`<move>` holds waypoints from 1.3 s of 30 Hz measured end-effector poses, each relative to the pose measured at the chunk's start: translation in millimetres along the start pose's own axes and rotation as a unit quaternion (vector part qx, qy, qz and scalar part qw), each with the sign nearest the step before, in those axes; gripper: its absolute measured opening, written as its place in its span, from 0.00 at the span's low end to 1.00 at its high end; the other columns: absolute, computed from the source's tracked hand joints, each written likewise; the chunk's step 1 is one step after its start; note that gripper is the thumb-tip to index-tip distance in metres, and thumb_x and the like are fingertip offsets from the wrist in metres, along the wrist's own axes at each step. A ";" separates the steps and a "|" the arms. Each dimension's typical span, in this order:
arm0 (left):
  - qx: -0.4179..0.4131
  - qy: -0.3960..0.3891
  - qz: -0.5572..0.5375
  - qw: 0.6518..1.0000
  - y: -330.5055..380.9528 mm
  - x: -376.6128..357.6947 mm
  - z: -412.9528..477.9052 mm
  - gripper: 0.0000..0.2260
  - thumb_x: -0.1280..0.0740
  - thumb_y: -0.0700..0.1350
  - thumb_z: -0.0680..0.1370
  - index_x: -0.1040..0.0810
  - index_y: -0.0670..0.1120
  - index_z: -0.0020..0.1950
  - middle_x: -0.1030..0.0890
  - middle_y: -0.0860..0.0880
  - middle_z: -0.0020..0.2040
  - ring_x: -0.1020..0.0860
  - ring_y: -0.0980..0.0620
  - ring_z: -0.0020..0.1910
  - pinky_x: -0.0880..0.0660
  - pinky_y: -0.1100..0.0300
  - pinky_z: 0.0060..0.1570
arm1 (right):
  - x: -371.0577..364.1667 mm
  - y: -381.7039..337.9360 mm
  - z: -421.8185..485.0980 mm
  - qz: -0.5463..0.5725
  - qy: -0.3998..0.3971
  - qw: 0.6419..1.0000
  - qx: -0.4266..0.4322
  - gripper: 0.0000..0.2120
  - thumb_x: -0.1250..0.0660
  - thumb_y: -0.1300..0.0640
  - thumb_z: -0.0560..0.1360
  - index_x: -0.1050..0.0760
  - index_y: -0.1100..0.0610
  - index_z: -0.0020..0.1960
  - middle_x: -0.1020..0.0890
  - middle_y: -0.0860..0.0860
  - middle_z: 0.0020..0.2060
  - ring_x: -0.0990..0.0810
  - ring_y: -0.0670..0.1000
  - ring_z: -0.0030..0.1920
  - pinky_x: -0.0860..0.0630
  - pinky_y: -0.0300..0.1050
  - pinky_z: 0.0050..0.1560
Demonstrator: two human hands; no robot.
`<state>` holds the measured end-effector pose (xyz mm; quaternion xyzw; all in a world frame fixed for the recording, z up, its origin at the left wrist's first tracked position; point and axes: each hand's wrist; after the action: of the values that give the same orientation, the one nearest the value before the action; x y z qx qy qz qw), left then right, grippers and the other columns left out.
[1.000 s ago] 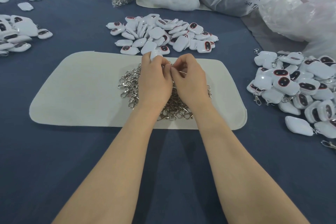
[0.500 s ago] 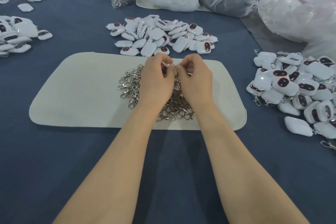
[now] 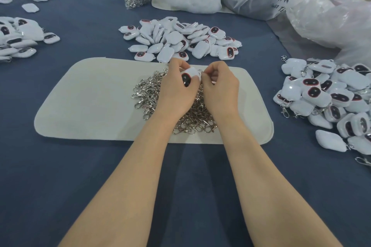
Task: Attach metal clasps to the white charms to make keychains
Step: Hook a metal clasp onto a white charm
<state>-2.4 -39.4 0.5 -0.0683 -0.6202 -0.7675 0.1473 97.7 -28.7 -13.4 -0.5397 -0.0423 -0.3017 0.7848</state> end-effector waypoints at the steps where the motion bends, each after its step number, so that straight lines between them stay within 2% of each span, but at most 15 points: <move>1: -0.002 0.000 0.002 1.000 -1.4 -0.4 0.6 0.10 0.34 0.41 0.77 0.34 0.49 0.53 0.25 0.51 0.48 0.20 0.44 0.42 0.22 0.50 0.48 | -0.2 0.1 -0.2 -0.001 -0.001 1.000 0.000 0.07 0.35 0.65 0.75 0.29 0.55 0.44 0.27 0.40 0.34 0.27 0.35 0.35 0.31 0.25 0.39; 4: -0.015 0.013 0.021 1.000 -4.8 -0.7 1.3 0.10 0.35 0.42 0.77 0.35 0.48 0.53 0.27 0.56 0.43 0.24 0.56 0.38 0.29 0.73 0.38 | -1.2 -0.3 -0.8 -0.010 -0.014 1.000 0.002 0.07 0.36 0.66 0.75 0.29 0.55 0.44 0.27 0.40 0.34 0.27 0.37 0.36 0.32 0.26 0.39; 7: -0.018 0.020 0.029 0.999 -7.1 -0.8 2.0 0.10 0.35 0.42 0.77 0.35 0.48 0.54 0.29 0.58 0.42 0.27 0.62 0.38 0.34 0.78 0.34 | -1.1 -1.6 -1.9 -0.025 -0.023 0.999 0.016 0.07 0.37 0.66 0.76 0.30 0.55 0.44 0.26 0.43 0.35 0.27 0.42 0.37 0.31 0.29 0.40; 11: -0.019 0.019 0.030 0.999 -9.9 -0.5 2.8 0.10 0.35 0.42 0.78 0.35 0.47 0.54 0.29 0.57 0.42 0.27 0.62 0.39 0.34 0.78 0.34 | -0.4 -1.3 -3.2 -0.062 -0.049 0.996 0.042 0.02 0.38 0.66 0.76 0.27 0.61 0.47 0.21 0.53 0.41 0.24 0.53 0.44 0.26 0.47 0.46; 14: -0.028 0.024 0.040 0.999 -10.7 1.2 2.1 0.08 0.36 0.42 0.78 0.34 0.47 0.54 0.28 0.57 0.41 0.28 0.64 0.36 0.34 0.78 0.33 | -1.1 -1.2 -3.4 -0.091 -0.068 0.992 0.053 0.03 0.38 0.66 0.76 0.27 0.62 0.47 0.21 0.54 0.43 0.24 0.55 0.45 0.27 0.53 0.48; 19: -0.054 0.016 0.060 0.997 -9.7 0.5 0.7 0.07 0.37 0.41 0.79 0.35 0.47 0.53 0.28 0.57 0.40 0.29 0.63 0.36 0.34 0.77 0.33 | -0.2 -2.6 -3.5 -0.099 -0.075 0.991 0.053 0.05 0.40 0.68 0.76 0.26 0.63 0.49 0.20 0.56 0.45 0.24 0.55 0.47 0.28 0.51 0.50; 22: -0.057 0.010 0.070 0.996 -9.3 0.2 0.0 0.07 0.37 0.41 0.79 0.33 0.46 0.55 0.29 0.57 0.39 0.29 0.63 0.36 0.34 0.76 0.33 | 0.7 -3.8 -3.8 -0.097 -0.076 0.992 0.037 0.06 0.40 0.68 0.75 0.26 0.63 0.49 0.20 0.56 0.45 0.24 0.55 0.46 0.28 0.49 0.49; 26: -0.076 0.006 0.112 0.991 -9.8 -4.7 -1.1 0.10 0.40 0.41 0.80 0.33 0.43 0.61 0.29 0.55 0.39 0.28 0.54 0.38 0.37 0.64 0.37 | -0.1 -6.0 -5.2 -0.112 -0.083 0.990 0.003 0.06 0.41 0.65 0.77 0.26 0.61 0.50 0.21 0.54 0.47 0.25 0.54 0.47 0.29 0.46 0.48; 29: -0.076 0.019 0.115 0.990 -10.1 -6.7 -1.4 0.10 0.41 0.41 0.81 0.34 0.43 0.61 0.27 0.50 0.44 0.28 0.50 0.41 0.37 0.60 0.40 | -2.0 -7.4 -6.3 -0.128 -0.098 0.987 0.002 0.06 0.42 0.65 0.77 0.27 0.61 0.51 0.21 0.55 0.48 0.25 0.55 0.47 0.29 0.49 0.48; 33: -0.064 0.014 0.087 0.994 -9.4 -4.6 -0.1 0.09 0.41 0.40 0.80 0.34 0.42 0.60 0.26 0.49 0.44 0.28 0.51 0.40 0.37 0.64 0.36 | -2.2 -6.9 -6.7 -0.131 -0.096 0.987 0.019 0.06 0.42 0.65 0.77 0.27 0.61 0.50 0.22 0.54 0.47 0.26 0.54 0.46 0.31 0.47 0.46; 37: -0.029 0.014 0.047 0.998 -8.6 -0.9 1.6 0.07 0.38 0.42 0.80 0.34 0.47 0.56 0.28 0.57 0.40 0.28 0.65 0.36 0.34 0.76 0.34 | -2.2 -5.3 -8.1 -0.114 -0.085 0.988 0.052 0.06 0.42 0.67 0.76 0.28 0.62 0.49 0.24 0.54 0.44 0.28 0.54 0.43 0.32 0.46 0.43; 39: 0.012 0.025 -0.011 1.000 -8.1 0.3 4.4 0.06 0.37 0.44 0.79 0.33 0.48 0.54 0.26 0.56 0.41 0.27 0.64 0.35 0.32 0.74 0.35 | -2.2 -6.1 -8.1 -0.084 -0.070 0.992 0.062 0.06 0.41 0.68 0.76 0.27 0.62 0.50 0.23 0.54 0.45 0.27 0.53 0.43 0.32 0.43 0.43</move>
<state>-5.6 -33.7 -6.0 -0.0409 -0.6266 -0.7627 0.1550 90.6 -36.2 -12.5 -0.5045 -0.1611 -0.3251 0.7835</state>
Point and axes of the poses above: each hand's wrist, its own z-axis towards the middle knuckle, its own x-axis out of the back of the hand, y = z × x
